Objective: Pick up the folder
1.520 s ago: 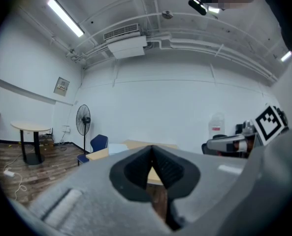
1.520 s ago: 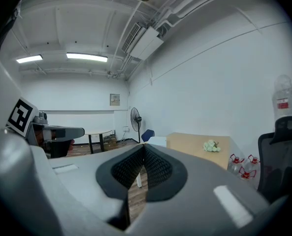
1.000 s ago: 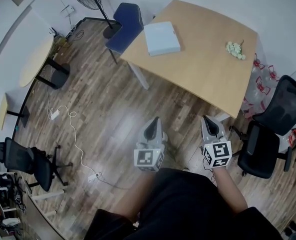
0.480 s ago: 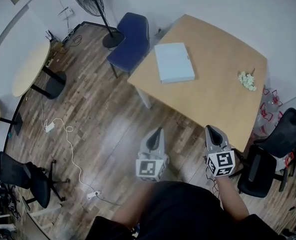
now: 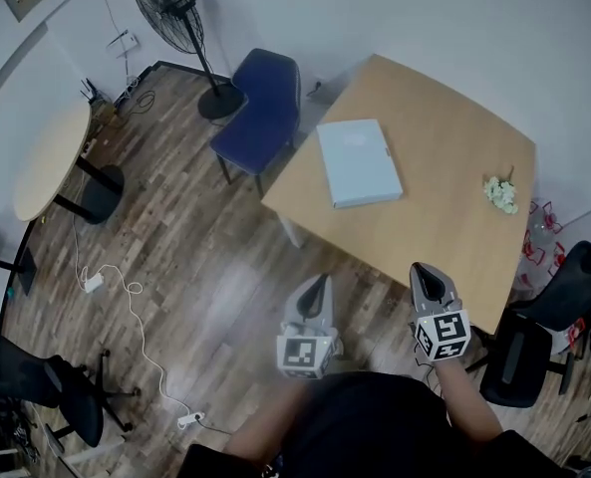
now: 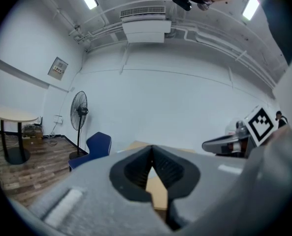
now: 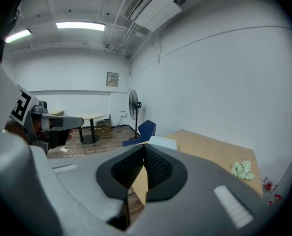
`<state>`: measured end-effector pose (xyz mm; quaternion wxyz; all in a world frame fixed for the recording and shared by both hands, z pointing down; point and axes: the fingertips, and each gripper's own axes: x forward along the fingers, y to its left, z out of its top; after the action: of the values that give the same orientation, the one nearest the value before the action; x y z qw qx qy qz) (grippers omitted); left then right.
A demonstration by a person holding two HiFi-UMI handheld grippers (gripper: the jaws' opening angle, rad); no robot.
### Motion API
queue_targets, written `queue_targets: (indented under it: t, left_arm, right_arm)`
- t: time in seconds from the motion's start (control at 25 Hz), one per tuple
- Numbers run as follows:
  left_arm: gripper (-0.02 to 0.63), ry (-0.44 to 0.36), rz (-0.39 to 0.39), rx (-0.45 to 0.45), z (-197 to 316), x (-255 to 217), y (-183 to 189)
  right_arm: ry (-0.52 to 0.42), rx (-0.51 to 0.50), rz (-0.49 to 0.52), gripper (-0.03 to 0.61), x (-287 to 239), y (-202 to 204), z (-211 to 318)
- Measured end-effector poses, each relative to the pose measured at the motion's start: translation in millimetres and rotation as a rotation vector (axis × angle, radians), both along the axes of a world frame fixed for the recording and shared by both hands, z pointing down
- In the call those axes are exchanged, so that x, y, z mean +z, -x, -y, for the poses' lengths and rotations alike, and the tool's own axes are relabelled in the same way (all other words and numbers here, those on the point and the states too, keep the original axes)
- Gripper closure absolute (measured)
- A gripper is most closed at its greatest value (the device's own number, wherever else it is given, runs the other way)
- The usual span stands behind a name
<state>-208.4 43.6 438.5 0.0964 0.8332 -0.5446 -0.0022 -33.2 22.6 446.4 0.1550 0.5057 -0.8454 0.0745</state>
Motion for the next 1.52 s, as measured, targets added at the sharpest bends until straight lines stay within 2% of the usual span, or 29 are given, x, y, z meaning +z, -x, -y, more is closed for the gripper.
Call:
queue_targets:
  t: [0.28, 0.52, 0.8, 1.0, 1.16, 1.36, 1.52]
  left_arm:
    - [0.611, 0.001, -0.036, -0.001, 35, 1, 20]
    - [0.611, 0.008, -0.07, -0.039, 37, 2, 36]
    - [0.611, -0.017, -0.036, -0.076, 37, 1, 39]
    - [0.611, 0.014, -0.014, -0.119, 49, 7, 48]
    - [0.611, 0.03, 0.002, -0.141, 79, 10, 49]
    - [0.611, 0.035, 0.028, -0.089, 131, 11, 29]
    - [0.611, 0.053, 0.055, -0.049, 182, 22, 4]
  right_arm:
    - [0.016, -0.001, -0.029, 0.578, 9, 23, 30]
    - [0.025, -0.014, -0.035, 0.578, 20, 37, 31]
    - [0.034, -0.047, -0.014, 0.578, 32, 40, 35]
    - [0.031, -0.068, 0.01, 0.578, 37, 44, 57]
    - [0.038, -0.08, 0.029, 0.578, 43, 44, 91]
    - [0.047, -0.056, 0.051, 0.578, 49, 31, 140]
    - [0.073, -0.017, 0.06, 0.578, 60, 6, 181]
